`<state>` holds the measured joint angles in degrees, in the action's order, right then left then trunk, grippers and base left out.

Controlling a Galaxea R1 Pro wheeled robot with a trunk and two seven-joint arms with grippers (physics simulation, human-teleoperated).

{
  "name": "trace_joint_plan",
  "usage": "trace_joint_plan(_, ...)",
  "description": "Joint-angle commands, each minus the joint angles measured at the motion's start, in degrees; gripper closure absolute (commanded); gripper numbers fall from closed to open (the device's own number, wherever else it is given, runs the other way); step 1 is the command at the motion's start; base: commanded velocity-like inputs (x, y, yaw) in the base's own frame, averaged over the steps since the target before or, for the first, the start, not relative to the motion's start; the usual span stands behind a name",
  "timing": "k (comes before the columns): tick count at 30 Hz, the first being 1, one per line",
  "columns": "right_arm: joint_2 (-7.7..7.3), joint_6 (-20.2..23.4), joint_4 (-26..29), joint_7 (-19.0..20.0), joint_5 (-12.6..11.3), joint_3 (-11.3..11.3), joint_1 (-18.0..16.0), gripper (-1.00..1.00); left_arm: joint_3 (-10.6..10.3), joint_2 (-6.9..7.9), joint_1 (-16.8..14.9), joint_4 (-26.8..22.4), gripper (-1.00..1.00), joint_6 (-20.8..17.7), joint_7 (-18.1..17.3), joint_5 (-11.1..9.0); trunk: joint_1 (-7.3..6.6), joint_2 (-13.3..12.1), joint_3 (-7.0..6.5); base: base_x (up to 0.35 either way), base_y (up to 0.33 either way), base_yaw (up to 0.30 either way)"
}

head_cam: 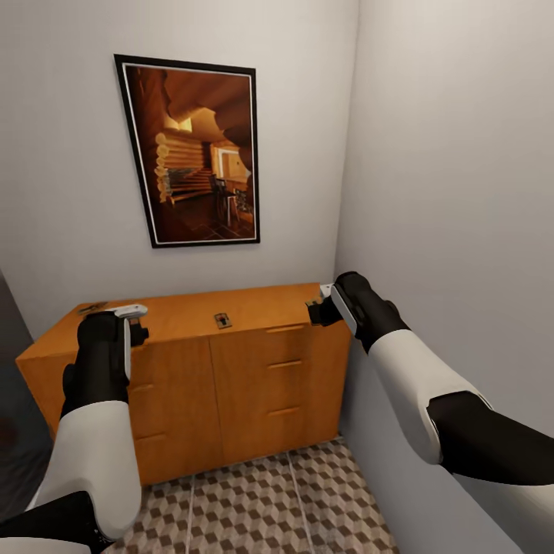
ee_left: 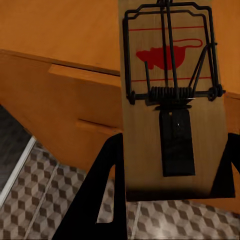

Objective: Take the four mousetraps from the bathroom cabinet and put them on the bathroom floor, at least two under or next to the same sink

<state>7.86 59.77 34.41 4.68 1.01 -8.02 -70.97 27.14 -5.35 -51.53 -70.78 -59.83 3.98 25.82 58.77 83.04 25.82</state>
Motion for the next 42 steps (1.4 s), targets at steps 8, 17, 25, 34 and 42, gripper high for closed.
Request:
trace_joint_plan(8, 0.05, 0.23, 0.05, 0.24, -0.08, -0.15, -0.05, 1.0, -3.99, 0.46, -0.06, 2.31, 1.0, -0.17, -0.61, -0.58, -0.04, 0.04, 0.07, -0.345, 0.0, 0.0)
trace_joint_plan(17, 0.16, 0.23, 0.05, 0.37, -0.21, -0.15, -0.05, 1.0, -5.01, 8.55, -0.06, 7.87, 1.0, 0.54, -16.67, -0.39, -0.04, 0.04, 0.07, -0.346, 0.0, 0.0)
trace_joint_plan(25, 0.48, 0.23, -0.65, 0.5, -0.43, -0.15, -0.05, 1.0, -5.76, 12.18, -0.05, 11.7, 1.0, 0.74, -24.98, -0.24, -0.04, 0.04, 0.07, -0.346, 0.0, 0.0)
trace_joint_plan(34, 0.45, -1.05, -1.95, 0.27, -0.57, -0.15, 1.35, 1.0, -11.22, 12.09, -0.03, 22.77, 1.0, 4.78, -25.32, -0.36, -0.04, 0.04, 0.07, -0.346, 0.0, 0.0)
trace_joint_plan(42, 0.75, -7.9, -9.32, 0.24, -0.64, -0.21, 1.53, 1.0, -11.42, 11.99, -0.03, 32.81, 1.0, 12.29, -24.8, -0.47, -0.04, 0.04, 0.07, -0.346, 0.0, 0.0)
